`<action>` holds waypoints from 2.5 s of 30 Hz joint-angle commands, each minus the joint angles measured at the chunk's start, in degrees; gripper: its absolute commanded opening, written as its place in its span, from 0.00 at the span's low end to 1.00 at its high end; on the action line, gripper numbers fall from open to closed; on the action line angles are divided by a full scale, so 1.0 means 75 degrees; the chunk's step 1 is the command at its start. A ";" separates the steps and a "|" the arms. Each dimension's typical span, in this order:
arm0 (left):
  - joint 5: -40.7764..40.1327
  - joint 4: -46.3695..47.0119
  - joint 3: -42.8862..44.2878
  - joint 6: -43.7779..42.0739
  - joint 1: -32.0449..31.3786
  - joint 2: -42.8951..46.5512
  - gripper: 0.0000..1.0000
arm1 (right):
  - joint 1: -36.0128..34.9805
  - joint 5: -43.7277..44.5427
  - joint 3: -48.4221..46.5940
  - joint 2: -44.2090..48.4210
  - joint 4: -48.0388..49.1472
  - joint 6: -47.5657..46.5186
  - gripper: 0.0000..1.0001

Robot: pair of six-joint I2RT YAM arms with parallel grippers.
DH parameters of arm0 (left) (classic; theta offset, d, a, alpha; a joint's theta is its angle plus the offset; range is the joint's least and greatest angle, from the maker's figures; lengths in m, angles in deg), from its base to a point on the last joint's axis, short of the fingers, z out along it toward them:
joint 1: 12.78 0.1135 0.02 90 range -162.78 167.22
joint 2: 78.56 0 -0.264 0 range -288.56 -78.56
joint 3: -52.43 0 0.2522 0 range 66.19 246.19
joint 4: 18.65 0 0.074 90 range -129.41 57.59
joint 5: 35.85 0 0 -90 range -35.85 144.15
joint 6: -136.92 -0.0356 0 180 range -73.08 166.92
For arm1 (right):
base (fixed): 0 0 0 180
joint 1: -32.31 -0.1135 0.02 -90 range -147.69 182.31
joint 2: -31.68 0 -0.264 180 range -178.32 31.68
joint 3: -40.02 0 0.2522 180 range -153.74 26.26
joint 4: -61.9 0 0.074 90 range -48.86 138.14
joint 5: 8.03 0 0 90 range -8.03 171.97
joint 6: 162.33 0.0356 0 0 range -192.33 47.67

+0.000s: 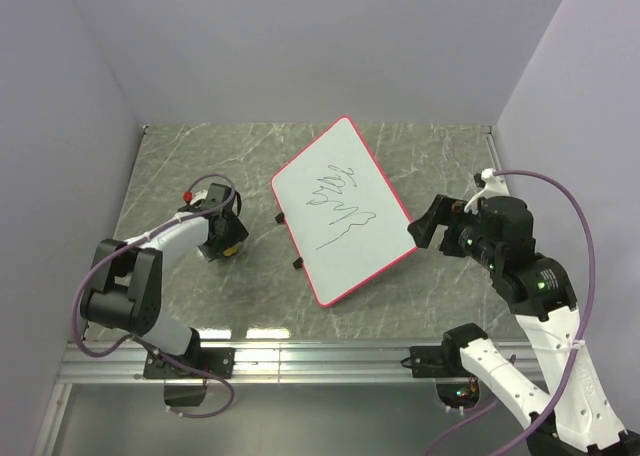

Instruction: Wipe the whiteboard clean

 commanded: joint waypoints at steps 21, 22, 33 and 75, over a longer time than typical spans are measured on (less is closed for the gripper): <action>0.1712 0.0353 0.2180 -0.0671 -0.0787 0.0565 0.00 | 0.0105 -0.0893 -0.2216 -0.2592 0.0948 0.0122 0.99; 0.2038 0.0458 0.2565 -0.0752 -0.1078 0.0541 0.00 | 0.0176 -0.1046 -0.2275 -0.3000 0.0984 0.0157 0.99; 0.3799 0.1467 0.4396 -0.0976 -0.2931 -0.0746 0.00 | 0.1254 -0.2476 -0.2451 -0.5194 0.2236 0.0287 0.88; 0.2218 0.1702 0.0662 0.0722 -0.3649 -0.0795 0.00 | 0.0715 -0.3871 -0.1678 -0.6626 0.2859 0.0345 0.00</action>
